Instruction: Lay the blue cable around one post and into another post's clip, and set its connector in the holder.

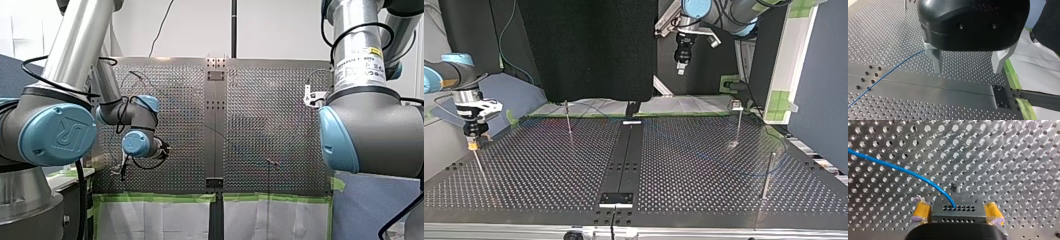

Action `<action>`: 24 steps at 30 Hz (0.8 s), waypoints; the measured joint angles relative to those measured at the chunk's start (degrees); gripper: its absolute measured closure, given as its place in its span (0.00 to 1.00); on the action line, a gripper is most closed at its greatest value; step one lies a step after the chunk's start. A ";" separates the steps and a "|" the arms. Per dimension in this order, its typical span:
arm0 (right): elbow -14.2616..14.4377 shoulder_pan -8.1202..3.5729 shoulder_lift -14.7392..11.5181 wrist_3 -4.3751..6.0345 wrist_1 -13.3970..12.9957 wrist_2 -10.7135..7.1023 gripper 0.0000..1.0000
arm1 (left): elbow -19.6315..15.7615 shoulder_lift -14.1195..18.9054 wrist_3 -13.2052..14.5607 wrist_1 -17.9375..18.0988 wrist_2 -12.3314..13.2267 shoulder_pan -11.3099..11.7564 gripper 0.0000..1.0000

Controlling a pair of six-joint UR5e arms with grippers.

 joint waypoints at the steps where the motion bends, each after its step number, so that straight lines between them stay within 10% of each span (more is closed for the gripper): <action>1: 0.00 0.00 0.01 0.01 -0.01 0.04 0.00 | 0.00 0.01 0.00 0.00 0.00 0.02 0.02; 24: -0.01 -0.02 0.02 0.74 -1.41 0.40 0.00 | 0.00 0.00 0.01 0.10 0.18 0.11 0.02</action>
